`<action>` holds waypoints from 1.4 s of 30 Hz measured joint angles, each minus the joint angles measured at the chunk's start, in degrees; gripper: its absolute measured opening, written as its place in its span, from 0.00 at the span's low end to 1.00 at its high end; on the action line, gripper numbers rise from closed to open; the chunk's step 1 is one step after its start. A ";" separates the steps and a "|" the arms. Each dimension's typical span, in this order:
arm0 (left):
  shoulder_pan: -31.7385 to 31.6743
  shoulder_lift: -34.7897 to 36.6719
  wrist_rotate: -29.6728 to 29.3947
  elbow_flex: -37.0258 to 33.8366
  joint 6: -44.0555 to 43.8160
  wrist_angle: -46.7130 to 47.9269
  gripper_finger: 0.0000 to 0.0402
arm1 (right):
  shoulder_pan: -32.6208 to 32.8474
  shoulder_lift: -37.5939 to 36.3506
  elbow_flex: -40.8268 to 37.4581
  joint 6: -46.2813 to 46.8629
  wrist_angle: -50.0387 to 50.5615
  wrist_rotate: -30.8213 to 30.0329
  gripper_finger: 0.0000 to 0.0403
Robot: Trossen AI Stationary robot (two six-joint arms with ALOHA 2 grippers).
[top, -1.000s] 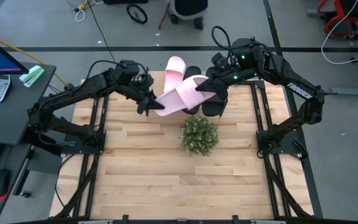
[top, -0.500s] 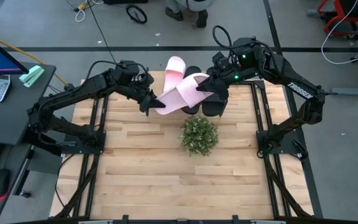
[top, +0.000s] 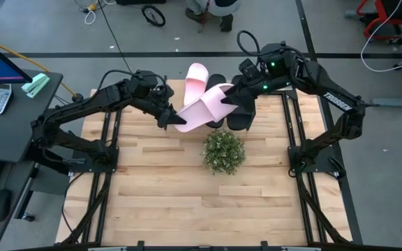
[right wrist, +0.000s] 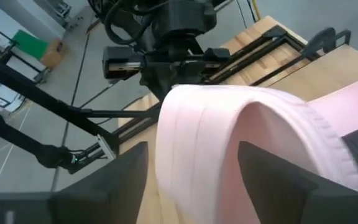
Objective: Pick and place slides into the shelf
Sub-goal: Put the pink slipper on the shelf
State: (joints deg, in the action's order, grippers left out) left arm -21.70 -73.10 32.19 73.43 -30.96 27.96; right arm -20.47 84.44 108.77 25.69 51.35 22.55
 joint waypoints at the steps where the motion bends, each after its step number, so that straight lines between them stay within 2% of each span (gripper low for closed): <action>1: -0.14 0.00 -0.19 0.00 0.02 0.39 0.19 | 0.00 -0.06 0.00 -0.01 0.10 -0.11 0.64; 6: -0.78 0.17 -1.12 0.00 0.06 3.40 0.19 | 0.00 -0.21 0.00 -0.01 3.18 -2.01 0.66; 13: -3.87 1.86 -9.48 -0.04 -4.27 9.44 0.19 | -0.70 -1.01 0.00 -0.29 7.03 -7.28 0.64; 21: -9.35 2.54 -17.51 -0.02 -21.75 9.18 0.19 | -0.85 -2.70 0.00 -3.56 9.41 -13.26 0.62; 28: -9.73 2.34 -30.58 -0.02 -36.48 8.70 0.19 | -0.74 -3.38 0.00 -5.60 9.75 -17.64 0.62; 36: -8.08 -0.91 -41.07 0.02 -36.82 11.66 0.19 | -0.74 -3.40 -0.01 -7.99 9.77 -18.12 0.62; 42: -5.79 -6.53 -44.69 0.04 -37.33 11.18 0.19 | -0.74 -3.40 -0.02 -9.31 9.94 -18.08 0.62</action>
State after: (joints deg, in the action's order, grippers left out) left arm -27.49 -79.63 -12.50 73.47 -68.29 39.14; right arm -21.21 81.03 108.75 16.38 61.30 4.47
